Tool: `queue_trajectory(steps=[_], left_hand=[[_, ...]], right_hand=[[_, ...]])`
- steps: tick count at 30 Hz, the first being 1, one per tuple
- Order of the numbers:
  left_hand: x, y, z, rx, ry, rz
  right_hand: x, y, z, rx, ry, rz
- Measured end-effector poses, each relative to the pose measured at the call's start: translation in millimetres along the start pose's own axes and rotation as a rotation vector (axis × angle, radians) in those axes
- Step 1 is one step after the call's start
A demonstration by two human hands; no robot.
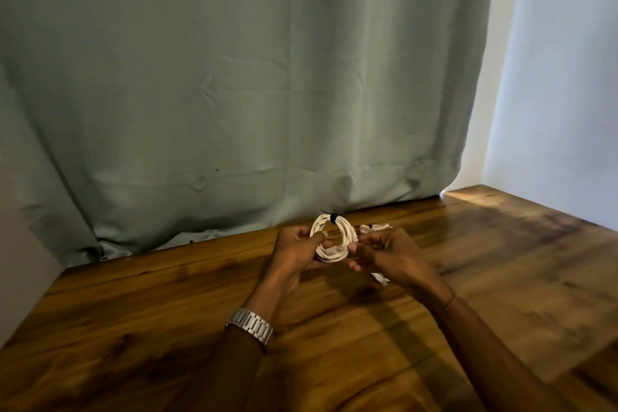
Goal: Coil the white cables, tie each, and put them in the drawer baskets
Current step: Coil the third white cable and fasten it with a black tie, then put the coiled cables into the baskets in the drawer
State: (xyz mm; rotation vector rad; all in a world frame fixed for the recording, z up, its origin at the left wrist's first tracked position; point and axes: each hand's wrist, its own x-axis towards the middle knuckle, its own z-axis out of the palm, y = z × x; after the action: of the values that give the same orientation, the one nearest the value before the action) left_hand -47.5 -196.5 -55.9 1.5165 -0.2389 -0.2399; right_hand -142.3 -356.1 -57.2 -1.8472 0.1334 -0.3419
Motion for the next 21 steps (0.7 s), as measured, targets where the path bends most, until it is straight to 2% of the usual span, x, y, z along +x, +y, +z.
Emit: queue_trajectory(steps=[5, 8, 13, 16, 21], left_hand=[[8.8, -17.4, -3.2, 0.011, -0.112, -0.099], [16.7, -29.5, 0.8, 0.062, -0.122, -0.143], [36.2, -47.1, 9.7, 0.309, -0.129, -0.15], [47.9, -57.2, 15.2, 0.468, -0.128, -0.137], [56.0, -62.4, 19.0, 0.766, -0.038, -0.067]], right_hand=[[-8.3, 18.8, -15.0, 0.025, -0.117, 0.12], [-11.2, 30.5, -27.9, 0.031, 0.006, 0.162], [-5.6, 54.9, -55.7, -0.195, 0.206, 0.177], [-4.8, 59.9, -63.7, -0.296, 0.269, 0.16], [0.1, 66.7, -72.0, -0.319, 0.29, 0.188]])
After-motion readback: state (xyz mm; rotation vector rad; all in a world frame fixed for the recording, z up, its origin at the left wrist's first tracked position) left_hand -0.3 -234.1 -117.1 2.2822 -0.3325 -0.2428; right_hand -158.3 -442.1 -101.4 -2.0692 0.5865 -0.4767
